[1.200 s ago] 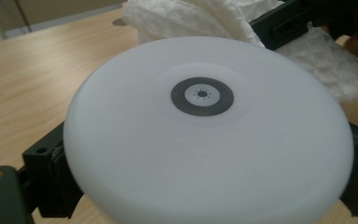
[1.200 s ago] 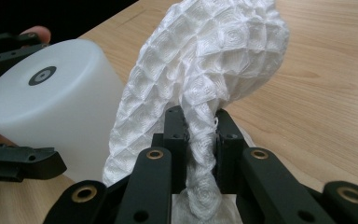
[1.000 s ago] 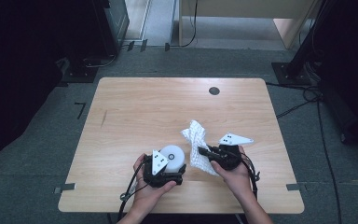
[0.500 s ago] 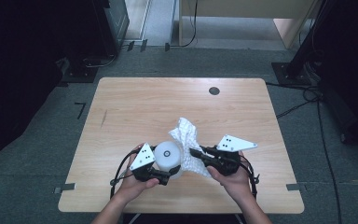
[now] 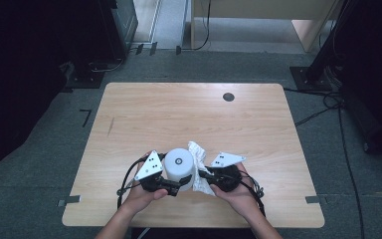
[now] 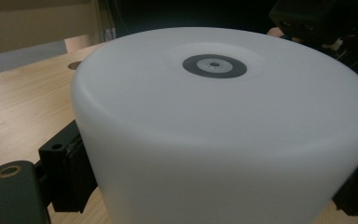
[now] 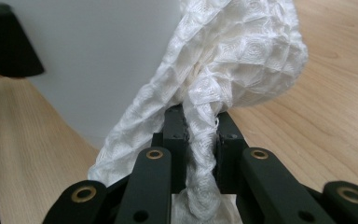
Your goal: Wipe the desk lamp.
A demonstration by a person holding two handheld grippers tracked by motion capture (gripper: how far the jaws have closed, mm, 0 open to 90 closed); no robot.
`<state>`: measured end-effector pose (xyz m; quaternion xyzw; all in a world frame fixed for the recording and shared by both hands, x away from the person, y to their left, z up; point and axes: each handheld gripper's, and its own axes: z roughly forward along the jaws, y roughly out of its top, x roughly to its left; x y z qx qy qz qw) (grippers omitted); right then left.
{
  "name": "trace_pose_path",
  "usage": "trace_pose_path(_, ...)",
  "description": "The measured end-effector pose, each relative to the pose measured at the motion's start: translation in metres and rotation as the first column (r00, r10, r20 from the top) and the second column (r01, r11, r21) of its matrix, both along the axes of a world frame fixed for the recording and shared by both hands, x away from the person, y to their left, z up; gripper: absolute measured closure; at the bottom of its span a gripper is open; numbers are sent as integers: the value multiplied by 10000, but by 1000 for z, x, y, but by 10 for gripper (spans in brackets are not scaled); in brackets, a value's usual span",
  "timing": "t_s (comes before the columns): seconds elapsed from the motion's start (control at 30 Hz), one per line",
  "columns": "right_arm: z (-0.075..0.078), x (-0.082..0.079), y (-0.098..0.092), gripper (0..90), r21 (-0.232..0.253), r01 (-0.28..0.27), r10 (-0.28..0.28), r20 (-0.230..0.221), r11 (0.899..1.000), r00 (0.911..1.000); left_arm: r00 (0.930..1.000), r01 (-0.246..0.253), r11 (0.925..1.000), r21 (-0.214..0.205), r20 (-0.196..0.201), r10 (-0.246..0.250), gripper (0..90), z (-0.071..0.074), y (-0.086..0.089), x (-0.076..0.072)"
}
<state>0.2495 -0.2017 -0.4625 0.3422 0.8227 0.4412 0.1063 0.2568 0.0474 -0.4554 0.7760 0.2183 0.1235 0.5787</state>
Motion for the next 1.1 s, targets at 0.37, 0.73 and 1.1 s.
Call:
trace_pose_path(0.37,42,-14,-13,787,1509,-98,-75,1135,9885,9935,10000,34,9998,209,-11,-34,83,-3,-5,-1)
trace_pose_path(0.73,1,3,-1,785,-287,-11,-3,-465,9996,9989,10000,44,10000,79,-70,-44,83,-4,-2,2)
trace_pose_path(1.1,16,-4,-8,785,292,102,-119,593,9995,9982,9999,127,9997,185,-67,-126,83,-4,-6,1)
